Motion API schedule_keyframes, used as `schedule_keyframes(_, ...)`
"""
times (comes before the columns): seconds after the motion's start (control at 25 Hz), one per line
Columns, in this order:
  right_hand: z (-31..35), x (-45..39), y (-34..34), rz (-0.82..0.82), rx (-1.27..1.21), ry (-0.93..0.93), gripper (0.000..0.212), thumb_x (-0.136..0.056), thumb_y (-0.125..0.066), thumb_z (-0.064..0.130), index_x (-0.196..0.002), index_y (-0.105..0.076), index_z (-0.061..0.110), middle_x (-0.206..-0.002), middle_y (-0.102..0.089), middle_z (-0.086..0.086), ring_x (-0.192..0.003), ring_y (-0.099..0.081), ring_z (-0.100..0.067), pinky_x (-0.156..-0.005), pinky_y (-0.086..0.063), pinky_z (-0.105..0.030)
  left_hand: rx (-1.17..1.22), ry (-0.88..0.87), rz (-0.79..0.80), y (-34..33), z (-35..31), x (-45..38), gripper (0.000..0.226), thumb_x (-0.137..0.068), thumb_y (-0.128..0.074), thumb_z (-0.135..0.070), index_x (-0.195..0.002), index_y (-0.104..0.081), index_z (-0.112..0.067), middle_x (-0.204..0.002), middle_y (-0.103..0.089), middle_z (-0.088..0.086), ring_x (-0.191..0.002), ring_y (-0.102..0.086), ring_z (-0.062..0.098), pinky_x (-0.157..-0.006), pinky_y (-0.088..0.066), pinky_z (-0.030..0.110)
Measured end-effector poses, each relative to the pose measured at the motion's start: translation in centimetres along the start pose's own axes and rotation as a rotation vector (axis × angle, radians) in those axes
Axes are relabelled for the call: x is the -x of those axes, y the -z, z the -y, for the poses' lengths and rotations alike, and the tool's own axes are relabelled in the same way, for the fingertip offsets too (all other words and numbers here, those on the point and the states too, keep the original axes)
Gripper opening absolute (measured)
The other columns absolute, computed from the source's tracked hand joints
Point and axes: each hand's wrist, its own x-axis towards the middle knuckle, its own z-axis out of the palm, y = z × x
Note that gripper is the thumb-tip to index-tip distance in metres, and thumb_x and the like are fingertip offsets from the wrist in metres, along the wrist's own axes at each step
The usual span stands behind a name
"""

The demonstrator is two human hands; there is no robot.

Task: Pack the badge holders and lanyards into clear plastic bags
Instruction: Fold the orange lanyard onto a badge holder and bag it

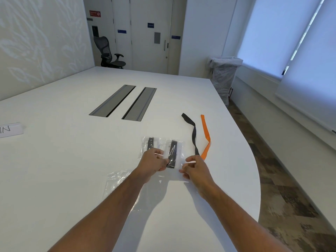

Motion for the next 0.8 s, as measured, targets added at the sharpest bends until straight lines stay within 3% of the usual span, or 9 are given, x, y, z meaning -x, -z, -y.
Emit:
schedule_keyframes(0.08,0.0,-0.6,-1.0,0.052,0.02,0.03,0.018,-0.094,-0.063,0.008,-0.107,-0.064,0.02,-0.111,-0.068,-0.008,-0.097,-0.071,-0.02,-0.08,-0.061,-0.031,-0.036,-0.028,-0.04,-0.2,0.0,-0.7,0.038,-0.085,-0.079,-0.002,-0.116,-0.055,-0.005,-0.085,-0.057,0.01,-0.073,-0.063,0.022,-0.08,-0.062,0.041)
schedule_keyframes(0.16,0.2,-1.3,-1.8,0.091,0.079,0.032,0.026,-0.095,-0.064,0.011,-0.12,-0.066,0.018,-0.126,-0.064,-0.004,-0.105,-0.067,-0.019,-0.091,-0.059,-0.035,-0.202,-0.095,-0.1,-0.4,-0.1,-1.4,0.04,-0.085,-0.078,-0.012,-0.115,-0.052,-0.008,-0.087,-0.06,0.008,-0.077,-0.066,0.026,-0.079,-0.06,0.042)
schedule_keyframes(0.36,0.1,-2.6,-2.6,0.187,0.243,-0.017,0.047,-0.101,-0.055,0.014,-0.147,-0.048,0.02,-0.151,-0.048,-0.006,-0.123,-0.058,-0.026,-0.103,-0.05,-0.037,-0.586,-0.306,-0.184,-0.5,0.4,-2.9,0.025,-0.087,-0.075,-0.015,-0.103,-0.057,-0.012,-0.092,-0.062,-0.001,-0.081,-0.058,0.02,-0.064,-0.041,0.029)
schedule_keyframes(0.52,0.0,-2.6,-2.6,0.226,0.267,-0.01,0.052,-0.101,-0.053,0.012,-0.151,-0.043,0.022,-0.148,-0.052,-0.008,-0.122,-0.059,-0.024,-0.105,-0.05,-0.038,-0.73,-0.351,-0.207,-0.7,1.5,-3.9,0.021,-0.09,-0.073,-0.016,-0.107,-0.062,-0.011,-0.105,-0.062,0.002,-0.095,-0.06,0.022,-0.075,-0.043,0.03)
schedule_keyframes(0.64,0.2,-2.5,-2.2,0.252,0.261,0.021,0.047,-0.101,-0.055,0.011,-0.145,-0.05,0.027,-0.147,-0.054,-0.008,-0.122,-0.06,-0.023,-0.1,-0.053,-0.032,-0.787,-0.372,-0.213,-0.8,2.1,-4.2,0.024,-0.089,-0.073,-0.018,-0.109,-0.063,-0.01,-0.113,-0.061,0.007,-0.105,-0.06,0.026,-0.082,-0.048,0.035)
schedule_keyframes(0.8,1.2,-2.8,0.5,0.084,0.232,0.121,0.033,-0.097,-0.06,0.01,-0.126,-0.067,0.023,-0.132,-0.066,-0.001,-0.106,-0.068,-0.018,-0.086,-0.059,-0.032,-0.833,-0.487,-0.298,-1.7,1.9,-3.7,0.017,-0.087,-0.071,-0.008,-0.104,-0.066,-0.01,-0.113,-0.058,0.009,-0.109,-0.056,0.026,-0.077,-0.046,0.033)
